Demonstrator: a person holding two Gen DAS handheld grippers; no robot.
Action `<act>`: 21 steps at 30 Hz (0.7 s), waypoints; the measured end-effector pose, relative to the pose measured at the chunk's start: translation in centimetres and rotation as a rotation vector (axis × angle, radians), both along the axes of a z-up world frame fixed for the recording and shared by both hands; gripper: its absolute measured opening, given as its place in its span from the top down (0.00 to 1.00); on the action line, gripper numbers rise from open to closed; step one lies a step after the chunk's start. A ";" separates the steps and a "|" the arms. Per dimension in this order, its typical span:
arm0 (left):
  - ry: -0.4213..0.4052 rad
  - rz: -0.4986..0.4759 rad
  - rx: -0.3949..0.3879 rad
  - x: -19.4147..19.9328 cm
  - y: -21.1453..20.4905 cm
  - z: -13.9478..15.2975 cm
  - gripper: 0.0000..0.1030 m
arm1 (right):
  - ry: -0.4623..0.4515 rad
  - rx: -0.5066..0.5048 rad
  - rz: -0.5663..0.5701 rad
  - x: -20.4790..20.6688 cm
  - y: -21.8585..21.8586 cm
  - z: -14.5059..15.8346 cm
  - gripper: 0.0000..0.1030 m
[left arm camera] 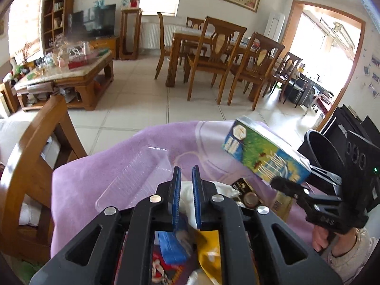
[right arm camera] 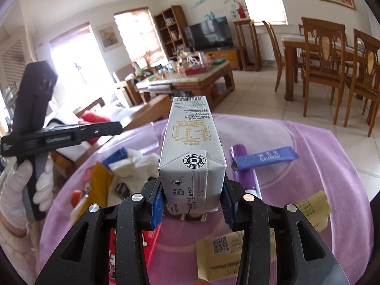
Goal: Collect trash
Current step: 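Grasp the clear plastic tray with the left tool while the right tool grasps the white carton, then lift the tray and carton and carry both over the black bin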
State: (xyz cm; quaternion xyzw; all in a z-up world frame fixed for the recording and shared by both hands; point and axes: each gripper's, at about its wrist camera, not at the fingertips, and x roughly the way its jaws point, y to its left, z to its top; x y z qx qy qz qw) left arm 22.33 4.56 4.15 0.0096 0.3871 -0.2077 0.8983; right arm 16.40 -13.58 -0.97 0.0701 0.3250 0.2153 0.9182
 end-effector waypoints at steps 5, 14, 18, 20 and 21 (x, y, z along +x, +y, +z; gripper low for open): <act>-0.022 0.054 0.121 0.1 -0.6 -0.1 0.86 | -0.005 0.045 -0.018 -1.0 -1.2 0.5 0.61; 0.112 0.009 0.291 6.0 -2.8 -4.6 0.69 | -0.041 0.006 0.004 -1.9 -0.6 0.4 0.61; 0.138 0.015 0.199 7.0 -2.4 -4.1 0.71 | -0.037 -0.001 0.009 -1.7 -0.2 0.2 0.61; 0.155 0.023 0.168 7.4 -2.1 -4.1 0.73 | -0.030 0.010 0.005 -1.5 -0.3 0.1 0.61; 0.154 0.018 0.170 7.1 -2.2 -4.3 0.75 | -0.028 0.015 0.004 -1.5 -0.4 0.1 0.61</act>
